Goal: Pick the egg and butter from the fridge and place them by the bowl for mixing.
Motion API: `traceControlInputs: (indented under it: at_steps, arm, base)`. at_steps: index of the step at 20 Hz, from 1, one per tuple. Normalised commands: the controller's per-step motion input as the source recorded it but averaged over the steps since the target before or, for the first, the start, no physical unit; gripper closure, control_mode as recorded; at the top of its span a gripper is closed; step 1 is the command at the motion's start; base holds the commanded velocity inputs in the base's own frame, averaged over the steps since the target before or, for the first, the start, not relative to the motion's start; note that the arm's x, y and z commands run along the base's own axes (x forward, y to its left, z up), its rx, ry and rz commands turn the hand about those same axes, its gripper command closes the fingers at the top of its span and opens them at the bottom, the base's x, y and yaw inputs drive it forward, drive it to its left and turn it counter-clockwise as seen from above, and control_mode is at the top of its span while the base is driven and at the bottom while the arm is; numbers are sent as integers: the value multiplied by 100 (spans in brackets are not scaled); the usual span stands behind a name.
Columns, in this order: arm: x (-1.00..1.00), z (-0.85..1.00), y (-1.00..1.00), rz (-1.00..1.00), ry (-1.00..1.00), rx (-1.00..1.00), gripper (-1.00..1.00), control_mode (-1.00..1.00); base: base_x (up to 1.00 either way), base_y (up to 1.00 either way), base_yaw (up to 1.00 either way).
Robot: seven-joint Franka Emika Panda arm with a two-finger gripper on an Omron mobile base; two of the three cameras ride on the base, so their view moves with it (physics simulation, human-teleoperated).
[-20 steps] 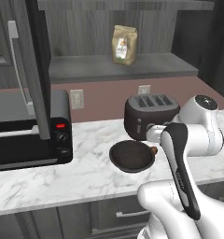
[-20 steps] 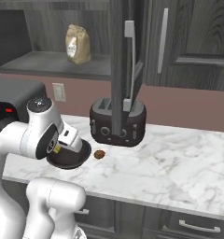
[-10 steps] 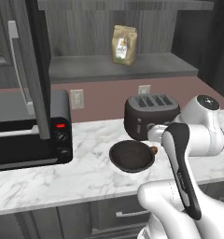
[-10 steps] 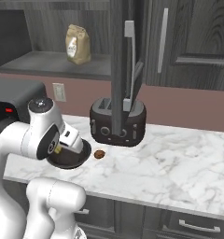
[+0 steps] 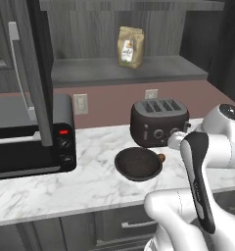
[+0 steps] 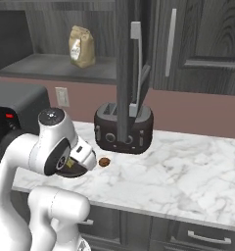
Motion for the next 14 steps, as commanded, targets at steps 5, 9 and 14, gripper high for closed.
traceControlInputs:
  at_steps: [5, 9, 14]
  arm:
    - [-10, -33, -47, -15, 0, 0, 100, -100]
    - [2, -48, -37, -15, 0, 0, 100, -100]
    - [37, -52, -14, -11, 0, 1, 100, -100]
  base:
    - [0, 0, 0]
    - [0, 0, 0]
    - [0, 0, 0]
